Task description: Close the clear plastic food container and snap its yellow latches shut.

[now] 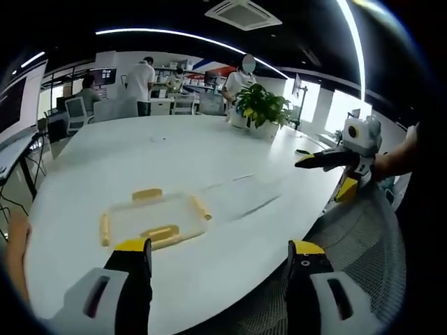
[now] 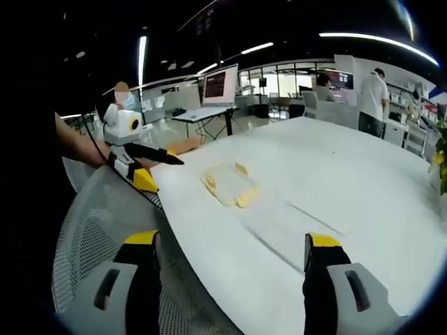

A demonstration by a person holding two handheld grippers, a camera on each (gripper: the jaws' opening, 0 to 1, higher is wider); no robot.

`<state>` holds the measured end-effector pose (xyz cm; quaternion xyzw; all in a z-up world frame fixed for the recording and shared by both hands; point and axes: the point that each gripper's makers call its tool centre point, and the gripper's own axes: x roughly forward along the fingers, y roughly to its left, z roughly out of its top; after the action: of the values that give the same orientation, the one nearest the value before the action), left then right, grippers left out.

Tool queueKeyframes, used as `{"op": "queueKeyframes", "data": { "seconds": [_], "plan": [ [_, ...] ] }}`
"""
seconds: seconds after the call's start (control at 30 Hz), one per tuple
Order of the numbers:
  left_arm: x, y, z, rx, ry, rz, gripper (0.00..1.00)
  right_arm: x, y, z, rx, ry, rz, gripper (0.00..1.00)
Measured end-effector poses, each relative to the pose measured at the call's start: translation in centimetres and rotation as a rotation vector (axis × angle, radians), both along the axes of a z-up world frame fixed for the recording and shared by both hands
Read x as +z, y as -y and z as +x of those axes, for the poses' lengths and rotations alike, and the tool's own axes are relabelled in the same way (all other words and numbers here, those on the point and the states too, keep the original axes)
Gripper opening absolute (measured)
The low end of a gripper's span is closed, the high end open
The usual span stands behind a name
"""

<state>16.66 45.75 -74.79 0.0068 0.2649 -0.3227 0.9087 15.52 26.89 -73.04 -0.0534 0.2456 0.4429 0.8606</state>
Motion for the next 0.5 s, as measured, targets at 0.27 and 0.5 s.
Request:
{"op": "queueKeyframes", "data": {
  "seconds": [0.27,0.5],
  "plan": [
    [0.1,0.3,-0.3,-0.050,-0.024,-0.035,0.72,0.7,-0.5,0.3,-0.028,0.000,-0.017,0.81],
    [-0.1,0.7,-0.7,-0.093,-0.045,-0.042,0.68,1.1,-2.4,0.6,-0.012,0.008,-0.026,0.81]
  ]
}}
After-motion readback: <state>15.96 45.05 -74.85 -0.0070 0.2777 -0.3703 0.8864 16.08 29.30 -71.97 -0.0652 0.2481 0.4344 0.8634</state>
